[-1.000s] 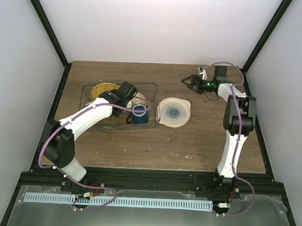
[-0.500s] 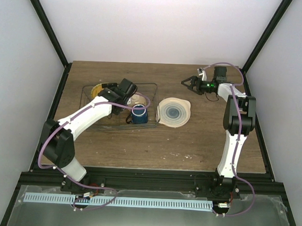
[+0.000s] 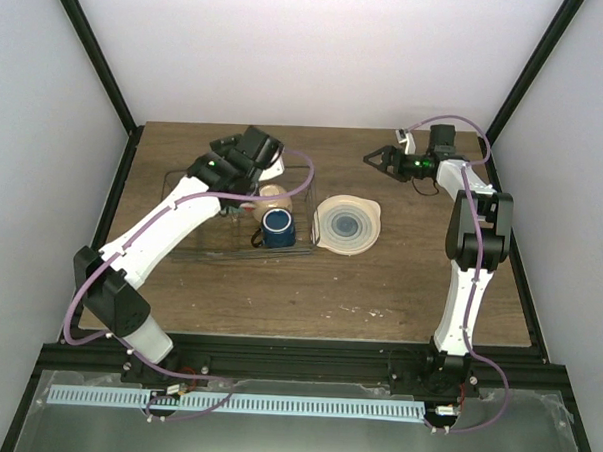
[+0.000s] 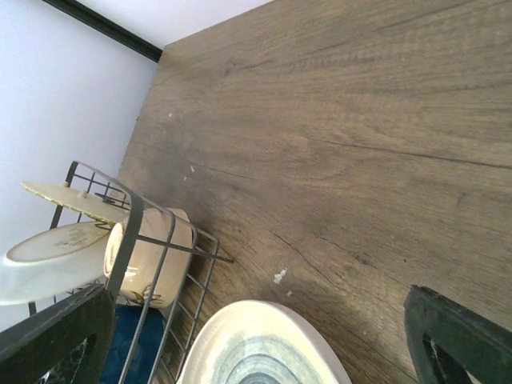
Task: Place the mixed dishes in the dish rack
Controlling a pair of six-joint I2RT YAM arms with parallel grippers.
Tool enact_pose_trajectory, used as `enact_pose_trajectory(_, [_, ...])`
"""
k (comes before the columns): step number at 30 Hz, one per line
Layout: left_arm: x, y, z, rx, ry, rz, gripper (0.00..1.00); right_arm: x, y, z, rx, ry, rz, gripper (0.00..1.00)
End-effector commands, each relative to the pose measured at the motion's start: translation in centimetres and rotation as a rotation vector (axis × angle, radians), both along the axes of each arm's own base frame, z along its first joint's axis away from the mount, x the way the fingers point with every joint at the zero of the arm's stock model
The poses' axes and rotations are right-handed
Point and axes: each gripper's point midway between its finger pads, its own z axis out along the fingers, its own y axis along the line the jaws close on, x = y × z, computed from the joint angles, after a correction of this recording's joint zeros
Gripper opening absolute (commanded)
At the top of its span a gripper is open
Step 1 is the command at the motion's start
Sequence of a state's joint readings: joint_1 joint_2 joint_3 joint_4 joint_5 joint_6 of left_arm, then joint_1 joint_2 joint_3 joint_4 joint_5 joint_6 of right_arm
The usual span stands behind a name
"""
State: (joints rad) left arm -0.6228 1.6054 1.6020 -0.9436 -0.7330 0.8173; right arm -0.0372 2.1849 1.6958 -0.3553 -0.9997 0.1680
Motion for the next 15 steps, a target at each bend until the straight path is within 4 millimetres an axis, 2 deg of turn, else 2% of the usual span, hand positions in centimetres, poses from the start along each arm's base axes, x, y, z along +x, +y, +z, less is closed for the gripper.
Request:
enact_pose_trajectory(1, [0.5,-3.3,4.5,-0.245,-0.074,-0.066,1.0,0.3,-0.6,2.0,-0.047,-0.048,-0.011,1.0])
enact_pose_trajectory(5, [1.6,-6.2,9.4,-0.482,-0.2,-0.134,1.0,-0.2,-1.2,1.4,-0.101,-0.036,-0.03,1.0])
enact_pose_trajectory(7, [2.7,-6.9,10.9,-0.558,-0.258,-0.145,1.0,-0.6,-1.6,0.8,-0.141,-0.023,-0.049,1.0])
enact_pose_trajectory(12, [6.3,-7.1,12.4,-0.69,-0.32,-0.097,1.0,-2.0,-2.7,-0.5,-0.231,0.033,-0.09,1.0])
enact_pose_trajectory(15, [8.9,-5.9,12.4,-0.831,-0.321,0.012,1.0,-3.3,-3.2,-1.2,-0.262,0.065,-0.116,1.0])
